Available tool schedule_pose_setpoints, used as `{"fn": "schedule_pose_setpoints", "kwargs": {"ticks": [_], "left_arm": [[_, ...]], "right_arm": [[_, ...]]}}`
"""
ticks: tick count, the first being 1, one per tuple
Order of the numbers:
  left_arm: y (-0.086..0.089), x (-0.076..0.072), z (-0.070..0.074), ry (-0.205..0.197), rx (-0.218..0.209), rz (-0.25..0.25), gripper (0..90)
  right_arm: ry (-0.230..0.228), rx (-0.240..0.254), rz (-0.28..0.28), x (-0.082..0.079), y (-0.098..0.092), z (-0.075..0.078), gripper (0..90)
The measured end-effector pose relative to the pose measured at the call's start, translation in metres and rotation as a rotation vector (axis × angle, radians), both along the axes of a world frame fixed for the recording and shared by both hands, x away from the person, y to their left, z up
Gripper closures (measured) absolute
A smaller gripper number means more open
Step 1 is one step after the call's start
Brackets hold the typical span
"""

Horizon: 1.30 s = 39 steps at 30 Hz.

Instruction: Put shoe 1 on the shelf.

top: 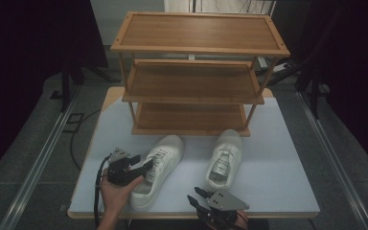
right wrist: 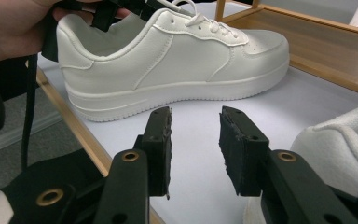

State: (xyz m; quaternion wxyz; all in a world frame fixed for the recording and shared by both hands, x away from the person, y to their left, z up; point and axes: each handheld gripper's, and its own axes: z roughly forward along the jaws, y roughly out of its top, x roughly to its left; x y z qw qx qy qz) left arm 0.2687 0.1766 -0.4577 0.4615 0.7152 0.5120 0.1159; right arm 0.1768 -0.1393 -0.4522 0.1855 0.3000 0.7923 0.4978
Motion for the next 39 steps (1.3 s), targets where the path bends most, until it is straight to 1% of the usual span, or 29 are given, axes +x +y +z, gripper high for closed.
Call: {"fn": "schedule_pose_setpoints", "kwargs": {"ticks": [1,2,5,6,7,8,9,10,13,16,19,20,23,25,28,31,33,35,37,38,39], "left_arm": [[0.001,0.001,-0.001,-0.004,-0.005,-0.006,39.0],[0.000,0.002,-0.001,-0.011,0.000,-0.013,38.8],[0.000,0.004,-0.003,-0.012,0.008,-0.029,39.2],[0.001,0.005,-0.004,-0.010,0.002,-0.037,41.5],[0.001,0.006,-0.005,-0.005,-0.008,-0.043,47.0],[0.002,0.006,-0.007,0.007,-0.024,-0.050,47.0],[0.004,0.006,-0.008,0.013,-0.040,-0.060,51.5],[0.004,0.006,-0.009,0.011,-0.039,-0.064,55.2],[0.005,0.004,-0.011,-0.015,-0.029,-0.060,63.1],[0.007,0.003,-0.012,-0.024,-0.040,-0.051,69.1],[0.006,0.001,-0.011,-0.059,-0.009,-0.044,76.8],[0.006,0.001,-0.011,-0.064,-0.005,-0.048,78.6],[0.007,0.001,-0.011,-0.073,-0.012,-0.055,81.0],[0.009,0.001,-0.012,-0.074,-0.036,-0.054,81.5],[0.012,0.002,-0.014,-0.068,-0.088,-0.072,81.9],[0.013,0.001,-0.015,-0.066,-0.106,-0.081,81.9],[0.015,0.001,-0.016,-0.062,-0.135,-0.077,81.9],[0.017,0.000,-0.016,-0.058,-0.168,-0.068,82.0],[0.020,-0.001,-0.014,-0.061,-0.199,-0.049,82.0],[0.021,-0.002,-0.013,-0.065,-0.211,-0.029,82.2],[0.023,-0.006,-0.009,-0.081,-0.216,0.010,82.3]], "right_arm": [[0.000,-0.006,-0.005,0.000,0.000,0.000,63.0],[0.004,-0.012,-0.005,0.000,0.000,-0.001,62.9],[0.012,-0.019,-0.010,0.002,0.000,-0.004,62.9],[0.016,-0.018,-0.012,0.002,0.001,-0.004,62.9],[0.015,-0.016,-0.013,0.002,0.001,-0.004,62.9],[0.015,-0.016,-0.013,0.002,0.001,-0.004,62.9],[0.010,-0.018,-0.012,0.001,0.001,-0.004,62.9],[0.006,-0.016,-0.012,0.001,0.001,-0.003,62.9],[0.000,-0.016,-0.013,0.000,0.001,-0.002,62.9],[0.000,-0.017,-0.012,0.000,0.001,-0.003,62.9],[-0.002,-0.023,-0.012,-0.001,0.002,-0.003,62.9],[-0.004,-0.024,-0.010,-0.001,0.002,-0.003,62.9],[-0.006,-0.024,-0.010,-0.002,0.002,-0.003,62.9],[-0.008,-0.025,-0.012,-0.001,0.002,-0.003,62.9],[-0.008,-0.025,-0.016,-0.001,0.001,-0.003,62.5],[-0.010,-0.028,-0.013,-0.001,0.001,-0.003,62.3],[-0.012,-0.029,-0.014,-0.001,0.001,-0.003,62.3],[-0.017,-0.025,-0.013,-0.002,0.001,-0.001,62.3],[-0.020,-0.025,-0.013,-0.002,0.001,-0.001,62.3],[-0.023,-0.025,-0.014,-0.002,0.001,0.000,62.3],[-0.024,-0.021,-0.016,-0.002,0.000,0.001,62.3]]}}
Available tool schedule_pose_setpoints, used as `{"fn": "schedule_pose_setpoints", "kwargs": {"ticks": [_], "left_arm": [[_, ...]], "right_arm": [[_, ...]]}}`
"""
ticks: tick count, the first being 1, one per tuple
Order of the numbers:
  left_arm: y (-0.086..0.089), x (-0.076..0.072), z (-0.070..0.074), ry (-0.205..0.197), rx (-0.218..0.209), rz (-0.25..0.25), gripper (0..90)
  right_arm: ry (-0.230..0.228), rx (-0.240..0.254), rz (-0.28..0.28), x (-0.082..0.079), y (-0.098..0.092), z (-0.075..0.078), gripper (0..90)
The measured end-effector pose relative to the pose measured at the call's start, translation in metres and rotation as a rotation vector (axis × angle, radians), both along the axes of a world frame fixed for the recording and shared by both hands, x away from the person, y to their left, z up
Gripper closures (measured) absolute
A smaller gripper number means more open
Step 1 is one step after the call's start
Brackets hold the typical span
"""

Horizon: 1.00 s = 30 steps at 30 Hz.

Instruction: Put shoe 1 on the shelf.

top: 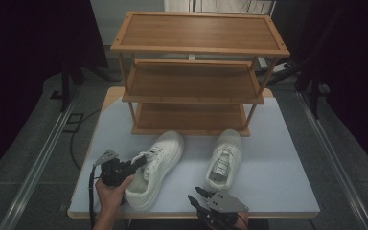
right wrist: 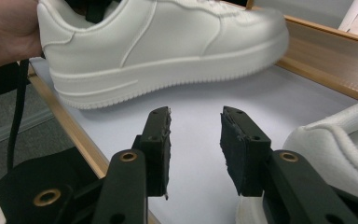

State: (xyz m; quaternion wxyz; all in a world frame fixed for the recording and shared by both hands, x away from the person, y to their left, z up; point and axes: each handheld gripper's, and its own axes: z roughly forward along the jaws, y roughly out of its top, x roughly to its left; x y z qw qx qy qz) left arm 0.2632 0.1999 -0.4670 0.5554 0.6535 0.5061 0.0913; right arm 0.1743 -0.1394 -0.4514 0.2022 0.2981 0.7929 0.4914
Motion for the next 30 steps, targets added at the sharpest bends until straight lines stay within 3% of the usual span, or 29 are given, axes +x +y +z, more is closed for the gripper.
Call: {"fn": "schedule_pose_setpoints", "kwargs": {"ticks": [4,10,15,20,30], "left_arm": [[0.003,-0.004,0.006,-0.019,-0.013,0.041,82.2],[0.007,-0.008,0.011,-0.005,-0.115,0.074,82.3],[0.005,-0.011,0.018,-0.023,-0.112,0.107,82.1],[0.008,-0.012,0.021,-0.028,-0.174,0.103,82.1],[0.013,-0.017,0.038,-0.058,-0.229,0.105,82.1]], "right_arm": [[0.000,0.004,-0.006,0.001,-0.002,0.001,62.2],[-0.002,0.019,-0.016,0.001,-0.004,0.004,61.9],[0.003,0.024,-0.024,0.003,-0.006,0.005,61.8],[0.002,0.032,-0.033,0.004,-0.008,0.006,61.8],[0.011,0.048,-0.050,0.006,-0.012,0.007,59.8]]}}
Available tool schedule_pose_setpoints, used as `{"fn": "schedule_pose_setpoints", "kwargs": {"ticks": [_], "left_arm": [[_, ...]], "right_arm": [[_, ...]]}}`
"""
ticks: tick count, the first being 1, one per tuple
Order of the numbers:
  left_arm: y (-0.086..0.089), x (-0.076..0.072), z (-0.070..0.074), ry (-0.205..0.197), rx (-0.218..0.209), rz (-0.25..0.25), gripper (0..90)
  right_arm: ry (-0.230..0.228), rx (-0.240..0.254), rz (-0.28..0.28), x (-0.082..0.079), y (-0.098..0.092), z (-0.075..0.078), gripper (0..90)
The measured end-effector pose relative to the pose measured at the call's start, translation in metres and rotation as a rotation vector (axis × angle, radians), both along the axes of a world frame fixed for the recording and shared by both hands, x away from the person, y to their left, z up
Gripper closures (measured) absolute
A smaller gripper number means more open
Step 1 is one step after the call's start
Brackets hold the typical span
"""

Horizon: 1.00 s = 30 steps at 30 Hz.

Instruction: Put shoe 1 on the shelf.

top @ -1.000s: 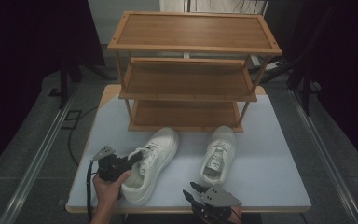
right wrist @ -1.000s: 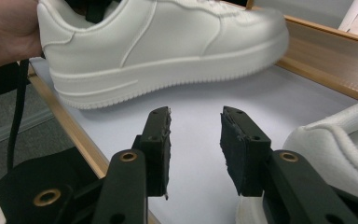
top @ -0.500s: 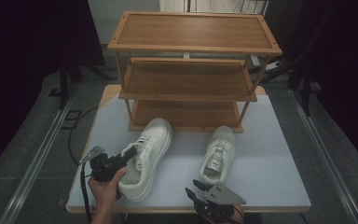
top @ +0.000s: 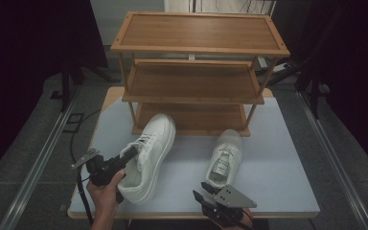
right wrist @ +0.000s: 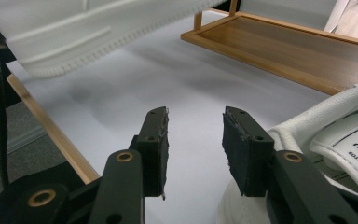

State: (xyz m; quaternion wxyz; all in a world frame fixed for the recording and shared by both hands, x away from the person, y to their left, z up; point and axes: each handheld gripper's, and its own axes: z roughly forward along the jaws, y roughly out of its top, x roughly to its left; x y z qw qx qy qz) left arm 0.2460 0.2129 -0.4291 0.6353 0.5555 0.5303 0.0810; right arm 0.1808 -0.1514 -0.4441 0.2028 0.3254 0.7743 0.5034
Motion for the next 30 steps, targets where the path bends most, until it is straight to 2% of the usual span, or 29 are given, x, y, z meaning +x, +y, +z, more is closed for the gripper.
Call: {"fn": "schedule_pose_setpoints", "kwargs": {"ticks": [8,15,21,30], "left_arm": [[0.004,-0.001,0.016,-0.037,-0.045,0.012,82.1],[0.000,-0.002,0.036,-0.092,-0.075,0.022,82.0],[-0.007,0.008,0.055,-0.118,-0.078,0.020,81.9],[-0.019,0.030,0.074,-0.129,-0.086,0.013,81.9]], "right_arm": [[0.005,-0.001,-0.006,0.002,-0.002,0.000,58.9],[0.009,0.003,-0.007,0.001,-0.001,0.001,58.3],[0.002,0.017,0.001,-0.001,0.000,0.003,58.2],[-0.012,0.025,0.009,-0.004,0.001,0.007,58.1]]}}
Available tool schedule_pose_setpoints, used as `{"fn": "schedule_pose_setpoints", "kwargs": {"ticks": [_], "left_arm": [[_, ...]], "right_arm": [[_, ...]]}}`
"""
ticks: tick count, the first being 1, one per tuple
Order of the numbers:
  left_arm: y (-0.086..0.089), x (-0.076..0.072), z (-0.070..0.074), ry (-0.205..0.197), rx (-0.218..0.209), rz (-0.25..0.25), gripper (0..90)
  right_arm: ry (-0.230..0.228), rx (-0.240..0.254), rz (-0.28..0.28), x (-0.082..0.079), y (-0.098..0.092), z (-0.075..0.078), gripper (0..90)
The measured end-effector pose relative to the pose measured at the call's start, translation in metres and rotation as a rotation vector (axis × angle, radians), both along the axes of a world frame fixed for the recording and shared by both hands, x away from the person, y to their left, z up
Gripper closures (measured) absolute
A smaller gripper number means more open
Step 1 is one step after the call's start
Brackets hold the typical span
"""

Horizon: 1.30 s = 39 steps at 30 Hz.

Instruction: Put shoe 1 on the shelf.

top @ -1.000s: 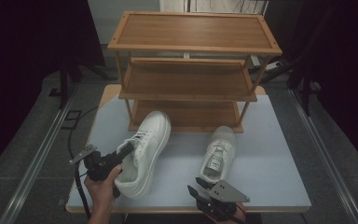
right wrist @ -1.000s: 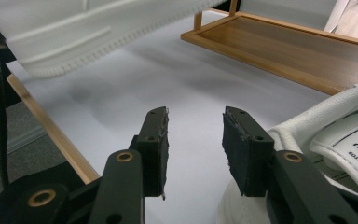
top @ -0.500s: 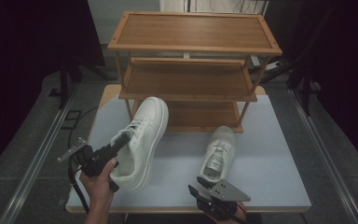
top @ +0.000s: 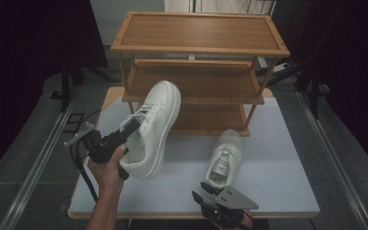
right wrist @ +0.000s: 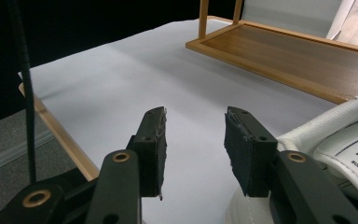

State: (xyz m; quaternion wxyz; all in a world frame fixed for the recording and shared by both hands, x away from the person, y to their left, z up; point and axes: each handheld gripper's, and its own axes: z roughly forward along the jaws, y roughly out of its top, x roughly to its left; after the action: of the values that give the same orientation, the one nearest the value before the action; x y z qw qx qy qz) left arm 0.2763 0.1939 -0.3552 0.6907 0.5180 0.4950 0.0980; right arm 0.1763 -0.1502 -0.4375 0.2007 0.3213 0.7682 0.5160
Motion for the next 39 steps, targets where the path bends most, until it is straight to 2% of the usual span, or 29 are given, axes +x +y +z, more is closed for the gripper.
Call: {"fn": "schedule_pose_setpoints", "kwargs": {"ticks": [6,19,39], "left_arm": [[-0.006,0.014,0.008,0.000,0.005,0.007,81.9],[-0.016,0.038,0.015,0.009,0.016,0.008,82.2],[-0.027,0.075,0.022,0.029,-0.006,0.037,82.5]], "right_arm": [[-0.003,0.009,0.008,-0.002,0.000,0.002,58.1],[-0.005,0.005,0.030,-0.006,0.004,0.004,57.9],[-0.009,0.021,0.042,-0.009,0.006,0.007,57.9]]}}
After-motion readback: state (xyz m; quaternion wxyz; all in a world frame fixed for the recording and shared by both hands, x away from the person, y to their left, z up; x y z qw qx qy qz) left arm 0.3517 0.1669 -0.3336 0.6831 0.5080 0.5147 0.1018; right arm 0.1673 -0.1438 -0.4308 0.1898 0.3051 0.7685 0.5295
